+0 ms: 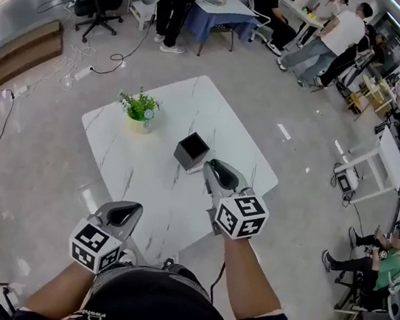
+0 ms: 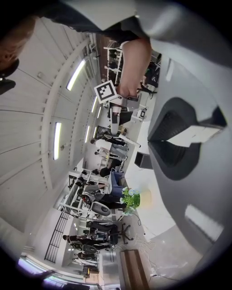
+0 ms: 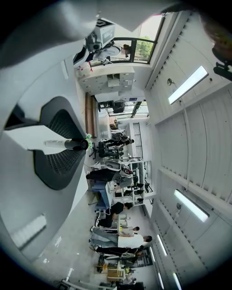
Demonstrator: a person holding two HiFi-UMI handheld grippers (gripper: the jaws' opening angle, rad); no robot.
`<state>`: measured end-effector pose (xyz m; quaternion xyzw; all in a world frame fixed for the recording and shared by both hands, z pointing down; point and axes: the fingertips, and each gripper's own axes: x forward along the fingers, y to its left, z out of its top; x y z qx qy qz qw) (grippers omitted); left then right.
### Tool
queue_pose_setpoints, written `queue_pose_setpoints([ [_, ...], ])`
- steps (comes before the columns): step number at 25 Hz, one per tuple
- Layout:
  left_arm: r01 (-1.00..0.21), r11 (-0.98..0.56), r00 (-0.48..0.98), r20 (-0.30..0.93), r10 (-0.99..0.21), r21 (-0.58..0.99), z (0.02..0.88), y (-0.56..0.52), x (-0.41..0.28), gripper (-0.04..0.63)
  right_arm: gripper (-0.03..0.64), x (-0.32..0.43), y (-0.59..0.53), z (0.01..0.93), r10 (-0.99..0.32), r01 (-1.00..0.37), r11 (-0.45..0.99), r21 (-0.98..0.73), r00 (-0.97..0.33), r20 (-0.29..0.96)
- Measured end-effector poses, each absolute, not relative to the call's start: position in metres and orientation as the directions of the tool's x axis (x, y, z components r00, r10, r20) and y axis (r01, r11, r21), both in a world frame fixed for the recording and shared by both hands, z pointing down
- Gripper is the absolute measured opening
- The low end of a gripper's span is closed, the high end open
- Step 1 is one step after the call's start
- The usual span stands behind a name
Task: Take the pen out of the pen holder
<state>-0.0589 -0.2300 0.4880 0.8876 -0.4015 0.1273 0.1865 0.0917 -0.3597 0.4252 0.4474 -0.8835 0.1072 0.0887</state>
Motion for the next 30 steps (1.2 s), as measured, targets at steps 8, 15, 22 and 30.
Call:
queue_pose_setpoints([
  [8,-0.735,-0.641,0.673,0.356,-0.648,0.222,0.482,-0.233,-0.047,0.057,0.064,0.091,-0.321,0.419,-0.763,-0.794,0.592,-0.141,-0.608,0.218],
  [15,-0.715,-0.665,0.694,0.335,-0.638,0.214,0.474,-0.235,-0.037,0.057,0.064,0.091,-0.294,0.429,-0.757,-0.791,0.588,-0.168,-0.612,0.229],
  [22,-0.703,-0.675,0.706,0.329,-0.627,0.223,0.471,-0.234,-0.031,0.057,0.066,0.091,-0.270,0.426,-0.755,-0.786,0.589,-0.188,-0.618,0.218],
  [30,-0.689,-0.687,0.721,0.320,-0.615,0.231,0.469,-0.235,-0.024,0.057,0.066,0.095,-0.254,0.422,-0.759,-0.790,0.587,-0.177,-0.613,0.217],
])
